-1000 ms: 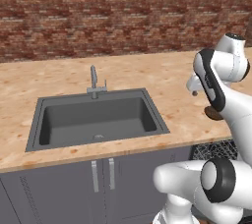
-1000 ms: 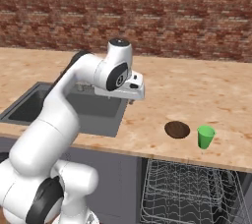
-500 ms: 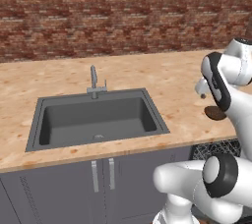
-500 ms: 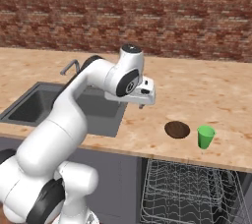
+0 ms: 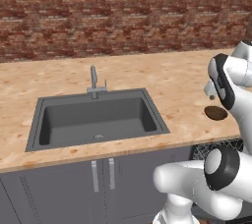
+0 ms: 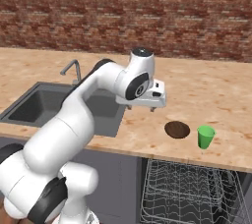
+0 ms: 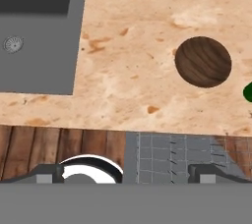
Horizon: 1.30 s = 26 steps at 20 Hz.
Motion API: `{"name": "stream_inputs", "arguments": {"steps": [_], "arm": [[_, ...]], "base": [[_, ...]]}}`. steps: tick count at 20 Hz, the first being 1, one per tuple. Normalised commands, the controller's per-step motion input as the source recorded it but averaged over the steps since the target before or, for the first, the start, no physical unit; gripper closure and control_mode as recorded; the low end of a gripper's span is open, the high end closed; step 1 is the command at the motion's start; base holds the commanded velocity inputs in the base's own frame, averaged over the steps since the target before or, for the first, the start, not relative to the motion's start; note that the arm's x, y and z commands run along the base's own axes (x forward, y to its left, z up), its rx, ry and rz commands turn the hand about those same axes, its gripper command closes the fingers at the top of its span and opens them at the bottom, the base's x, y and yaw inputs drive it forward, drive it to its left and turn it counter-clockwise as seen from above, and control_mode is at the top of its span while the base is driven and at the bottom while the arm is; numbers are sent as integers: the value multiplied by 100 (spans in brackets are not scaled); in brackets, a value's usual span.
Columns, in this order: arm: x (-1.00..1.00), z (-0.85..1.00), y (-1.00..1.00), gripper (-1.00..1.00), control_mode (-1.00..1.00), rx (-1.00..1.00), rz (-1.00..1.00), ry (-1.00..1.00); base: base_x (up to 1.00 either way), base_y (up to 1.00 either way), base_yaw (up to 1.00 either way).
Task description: Pick up the cup and bowl from the counter, place them in the dishwasher, and close the dishwasher door.
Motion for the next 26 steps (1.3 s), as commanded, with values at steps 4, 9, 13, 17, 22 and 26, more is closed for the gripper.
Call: {"name": "stream_inputs", "arguments": {"steps": [4,9,13,17,22,26], "arm": [[0,-10,-30,-100,-100,-8,0,0],[0,-11,-27,-100,-100,-7,0,0],[0,-11,-26,-100,-100,-2,0,0],[0,-14,-25,-100,-100,-2,0,0],[0,-18,-23,-100,-100,-3,0,0],[0,-17,-22,-100,-100,-2,0,0]], "base": [[0,0,0],[0,0,0],[0,0,0],[0,0,0],[0,0,0],[0,0,0]]}}
